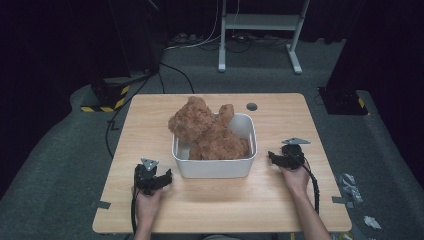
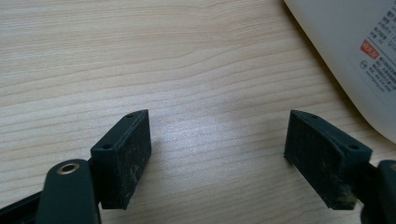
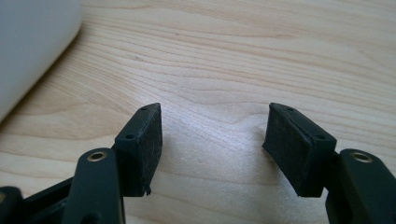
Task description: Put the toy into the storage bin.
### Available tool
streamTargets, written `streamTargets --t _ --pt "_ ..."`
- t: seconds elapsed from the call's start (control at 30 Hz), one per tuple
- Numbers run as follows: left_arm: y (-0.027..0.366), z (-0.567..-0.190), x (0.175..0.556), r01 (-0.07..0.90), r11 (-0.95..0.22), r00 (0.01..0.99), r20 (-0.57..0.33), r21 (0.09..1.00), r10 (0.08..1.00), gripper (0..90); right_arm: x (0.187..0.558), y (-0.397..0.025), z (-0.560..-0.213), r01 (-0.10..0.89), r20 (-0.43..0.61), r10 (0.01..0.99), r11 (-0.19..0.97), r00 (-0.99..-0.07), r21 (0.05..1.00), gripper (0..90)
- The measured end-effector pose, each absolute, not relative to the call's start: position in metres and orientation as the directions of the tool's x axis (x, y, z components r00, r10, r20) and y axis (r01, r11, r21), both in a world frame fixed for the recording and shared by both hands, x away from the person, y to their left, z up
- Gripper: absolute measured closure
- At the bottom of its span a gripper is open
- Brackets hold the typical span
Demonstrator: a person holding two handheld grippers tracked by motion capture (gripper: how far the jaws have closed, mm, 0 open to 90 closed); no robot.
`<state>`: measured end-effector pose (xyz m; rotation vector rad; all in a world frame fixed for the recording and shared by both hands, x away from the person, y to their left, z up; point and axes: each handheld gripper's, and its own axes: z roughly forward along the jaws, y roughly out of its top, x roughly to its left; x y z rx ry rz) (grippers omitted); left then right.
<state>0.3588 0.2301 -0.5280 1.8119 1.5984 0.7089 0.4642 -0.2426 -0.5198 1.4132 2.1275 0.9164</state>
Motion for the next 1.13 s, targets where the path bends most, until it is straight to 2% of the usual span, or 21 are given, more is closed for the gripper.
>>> streamTargets --t 1.13 --pt "0.23 -0.5281 0.3588 0.663 -0.077 0.122 -0.007 0.745 0.992 22.5 0.4635 -0.2411 -0.5215 0.632 -0.007 0.922 0.27 -0.386 0.726 34.5"
